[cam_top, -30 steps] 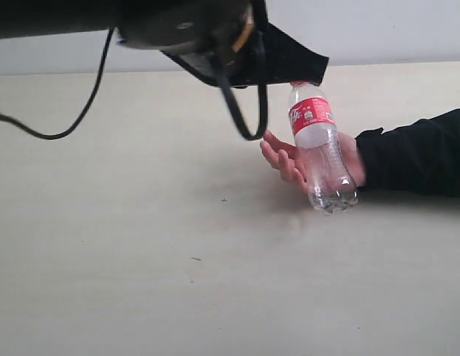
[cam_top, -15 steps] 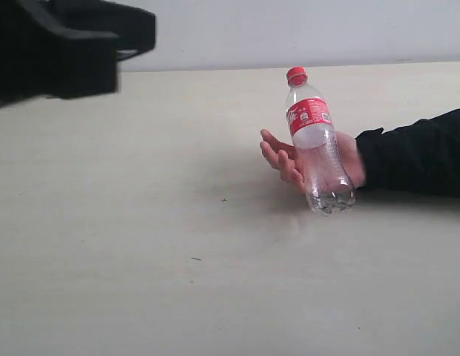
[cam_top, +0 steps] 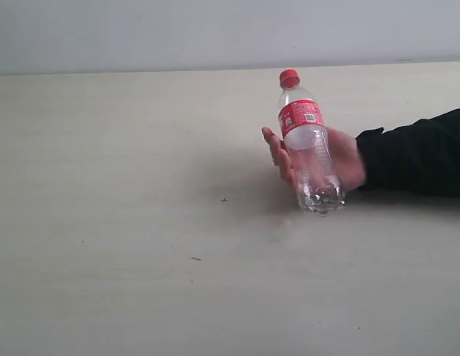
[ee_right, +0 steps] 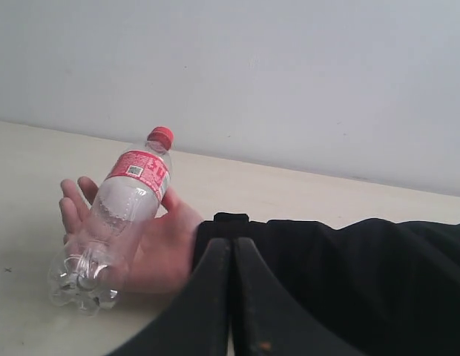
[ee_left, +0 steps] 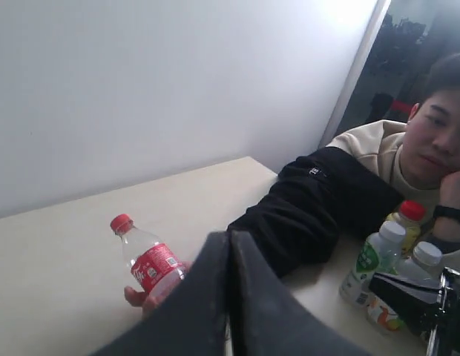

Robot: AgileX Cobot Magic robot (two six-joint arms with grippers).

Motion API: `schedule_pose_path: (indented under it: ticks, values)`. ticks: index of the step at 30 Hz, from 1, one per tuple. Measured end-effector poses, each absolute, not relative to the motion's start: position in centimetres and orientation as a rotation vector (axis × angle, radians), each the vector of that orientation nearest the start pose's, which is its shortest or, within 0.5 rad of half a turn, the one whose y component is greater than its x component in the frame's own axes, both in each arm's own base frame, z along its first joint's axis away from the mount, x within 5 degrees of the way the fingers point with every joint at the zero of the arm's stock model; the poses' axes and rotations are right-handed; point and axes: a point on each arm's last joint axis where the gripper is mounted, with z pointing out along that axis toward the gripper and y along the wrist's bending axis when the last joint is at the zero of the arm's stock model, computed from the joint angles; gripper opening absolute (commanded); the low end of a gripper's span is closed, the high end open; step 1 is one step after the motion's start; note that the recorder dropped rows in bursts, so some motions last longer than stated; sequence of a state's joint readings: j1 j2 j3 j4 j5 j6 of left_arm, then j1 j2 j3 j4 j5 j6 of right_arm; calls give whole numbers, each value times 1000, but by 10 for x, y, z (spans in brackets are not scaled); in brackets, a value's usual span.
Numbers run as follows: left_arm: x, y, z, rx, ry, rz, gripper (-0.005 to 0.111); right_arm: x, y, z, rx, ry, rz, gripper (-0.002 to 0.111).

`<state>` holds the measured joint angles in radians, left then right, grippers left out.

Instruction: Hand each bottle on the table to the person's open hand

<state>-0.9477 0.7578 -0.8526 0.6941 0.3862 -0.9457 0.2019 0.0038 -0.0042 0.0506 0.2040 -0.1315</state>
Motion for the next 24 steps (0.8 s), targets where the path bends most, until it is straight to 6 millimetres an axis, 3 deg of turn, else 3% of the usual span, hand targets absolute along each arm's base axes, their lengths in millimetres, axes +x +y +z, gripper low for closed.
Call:
schedule_pose_path:
  ticks: [5,9,12,18,24]
  values:
    - [99,-91,392,243,1867,-721,0,55,12,196,-246,1670,99,0]
    - [90,-56,358,-64,2123,-633,0,55,12,196,-246,1670,99,0]
    - [78,-33,330,-282,2190,-568,0,55,12,196,-246,1670,99,0]
    - [59,-4,286,-542,2045,-485,0,55,12,196,-246,1670,99,0]
    - [59,-3,254,-387,1754,-448,0,55,12,196,-246,1670,99,0]
